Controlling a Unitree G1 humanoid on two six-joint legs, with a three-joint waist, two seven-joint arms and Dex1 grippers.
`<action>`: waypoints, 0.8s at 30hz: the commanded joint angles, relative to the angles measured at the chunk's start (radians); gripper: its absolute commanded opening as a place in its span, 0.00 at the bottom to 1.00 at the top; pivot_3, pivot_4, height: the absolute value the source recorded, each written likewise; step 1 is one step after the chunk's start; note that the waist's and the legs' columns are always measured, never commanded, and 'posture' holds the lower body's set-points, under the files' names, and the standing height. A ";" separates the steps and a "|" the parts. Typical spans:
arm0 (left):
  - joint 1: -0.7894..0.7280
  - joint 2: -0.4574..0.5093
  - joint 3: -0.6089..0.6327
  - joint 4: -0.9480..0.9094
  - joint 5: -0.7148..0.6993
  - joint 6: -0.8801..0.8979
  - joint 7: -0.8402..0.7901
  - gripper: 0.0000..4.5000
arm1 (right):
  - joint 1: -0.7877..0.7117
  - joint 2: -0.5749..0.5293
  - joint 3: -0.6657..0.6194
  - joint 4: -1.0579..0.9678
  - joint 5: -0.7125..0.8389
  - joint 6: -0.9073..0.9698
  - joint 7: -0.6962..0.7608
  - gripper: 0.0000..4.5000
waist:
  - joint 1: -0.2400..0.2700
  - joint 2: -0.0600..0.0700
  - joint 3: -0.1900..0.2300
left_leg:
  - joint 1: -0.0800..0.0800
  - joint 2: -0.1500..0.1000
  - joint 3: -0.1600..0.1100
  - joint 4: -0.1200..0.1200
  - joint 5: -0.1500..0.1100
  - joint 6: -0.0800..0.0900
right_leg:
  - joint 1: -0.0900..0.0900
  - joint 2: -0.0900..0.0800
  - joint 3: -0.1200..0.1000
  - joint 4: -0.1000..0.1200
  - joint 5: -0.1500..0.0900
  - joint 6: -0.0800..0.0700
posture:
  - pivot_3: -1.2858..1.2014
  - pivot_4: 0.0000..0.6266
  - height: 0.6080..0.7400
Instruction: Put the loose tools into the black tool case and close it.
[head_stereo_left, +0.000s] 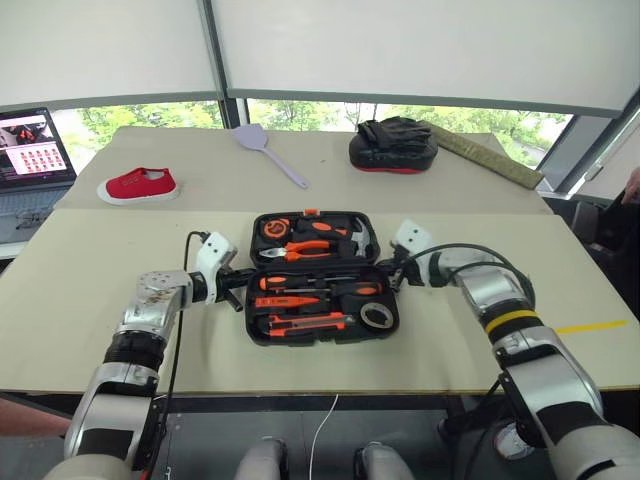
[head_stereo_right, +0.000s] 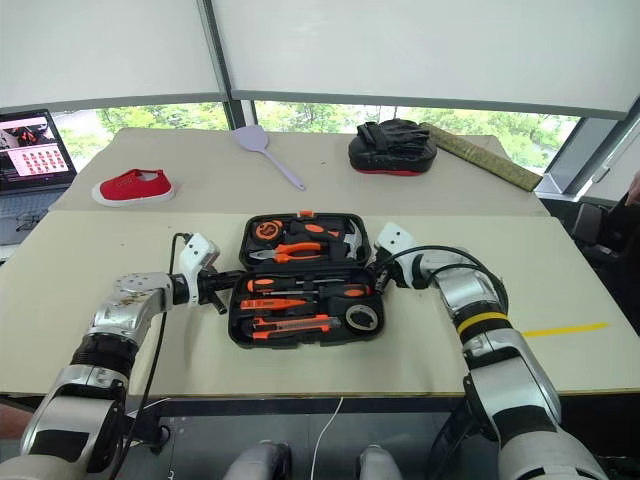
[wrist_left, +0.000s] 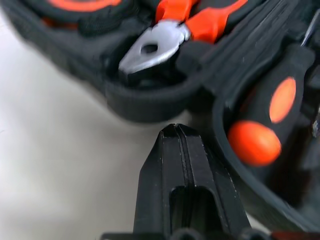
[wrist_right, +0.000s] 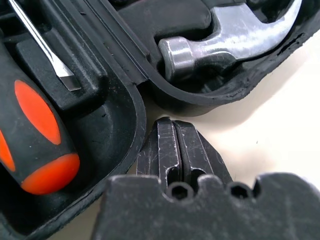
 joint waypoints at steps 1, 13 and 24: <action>0.027 -0.022 -0.048 -0.136 -0.002 -0.028 -0.059 0.00 | 0.078 -0.033 -0.030 -0.218 0.052 0.090 0.066 0.01 | 0.003 0.000 0.000 | 0.000 0.000 0.000 0.000 0.000 0.000 | 0.000 0.000 0.000 0.000 0.000 0.000 | 0.52 0.24 1.00; 0.168 -0.047 -0.051 -0.377 0.002 0.055 0.019 0.00 | 0.301 -0.146 -0.094 -0.532 0.098 0.332 0.080 0.01 | 0.015 0.000 0.000 | 0.002 0.000 -0.001 0.001 0.000 -0.001 | 0.002 0.000 0.000 0.001 0.000 0.000 | 0.52 0.24 1.00; 0.149 -0.052 -0.033 -0.367 0.010 0.058 0.066 0.00 | 0.361 -0.174 -0.119 -0.602 0.083 0.348 0.029 0.01 | 0.016 0.000 0.000 | 0.002 0.000 -0.001 0.002 0.000 -0.001 | 0.002 0.000 0.000 0.001 0.000 0.000 | 0.52 0.24 1.00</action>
